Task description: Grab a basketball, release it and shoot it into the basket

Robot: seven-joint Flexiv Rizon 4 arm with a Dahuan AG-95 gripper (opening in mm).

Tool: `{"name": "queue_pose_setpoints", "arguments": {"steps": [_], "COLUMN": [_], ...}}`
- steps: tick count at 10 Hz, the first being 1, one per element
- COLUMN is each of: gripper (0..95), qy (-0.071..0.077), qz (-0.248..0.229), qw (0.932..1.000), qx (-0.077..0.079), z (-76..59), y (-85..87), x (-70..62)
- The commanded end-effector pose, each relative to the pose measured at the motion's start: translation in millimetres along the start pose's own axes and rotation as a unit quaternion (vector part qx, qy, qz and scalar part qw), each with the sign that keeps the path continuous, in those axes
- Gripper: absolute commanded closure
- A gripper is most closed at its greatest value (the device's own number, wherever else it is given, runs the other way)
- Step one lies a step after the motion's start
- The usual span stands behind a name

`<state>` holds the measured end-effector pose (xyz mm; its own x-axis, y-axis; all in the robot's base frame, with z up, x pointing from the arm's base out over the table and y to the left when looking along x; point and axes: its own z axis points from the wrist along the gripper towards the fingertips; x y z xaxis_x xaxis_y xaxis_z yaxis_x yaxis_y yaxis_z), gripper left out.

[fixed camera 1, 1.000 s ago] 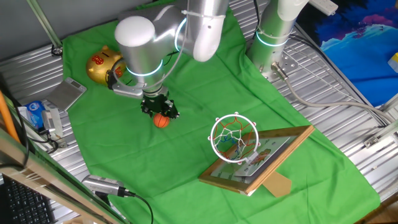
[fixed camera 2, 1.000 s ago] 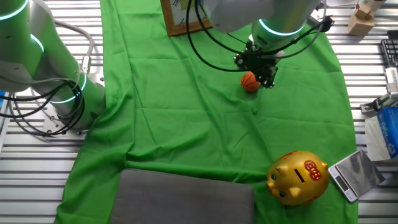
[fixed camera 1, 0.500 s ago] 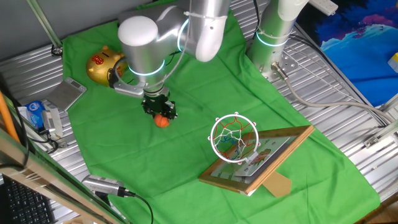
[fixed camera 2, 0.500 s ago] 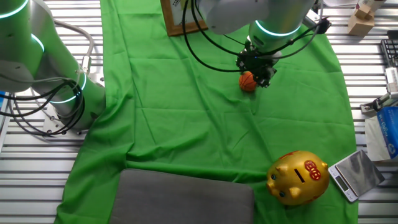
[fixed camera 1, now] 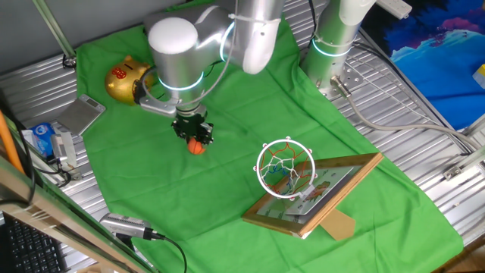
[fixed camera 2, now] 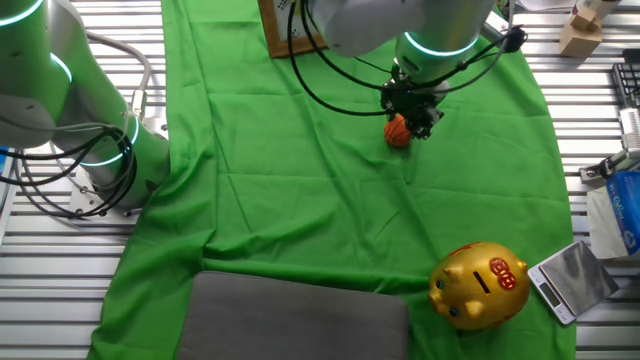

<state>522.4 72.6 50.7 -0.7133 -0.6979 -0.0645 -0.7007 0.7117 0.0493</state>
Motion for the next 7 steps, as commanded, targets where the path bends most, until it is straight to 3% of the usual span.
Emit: {"name": "queue_pose_setpoints", "arguments": {"steps": [1,5,7], "gripper": [95.0,95.0,95.0], "qy": [0.001,0.014,0.029], "qz": [0.006,0.009,0.008], "qw": [1.0,0.9997,0.9992], "qx": [-0.001,-0.016,-0.027], "z": [-15.6,-76.9,-97.7], "y": [-2.1,-7.4,-7.1], "x": [-1.3,-8.7,-11.0]}}
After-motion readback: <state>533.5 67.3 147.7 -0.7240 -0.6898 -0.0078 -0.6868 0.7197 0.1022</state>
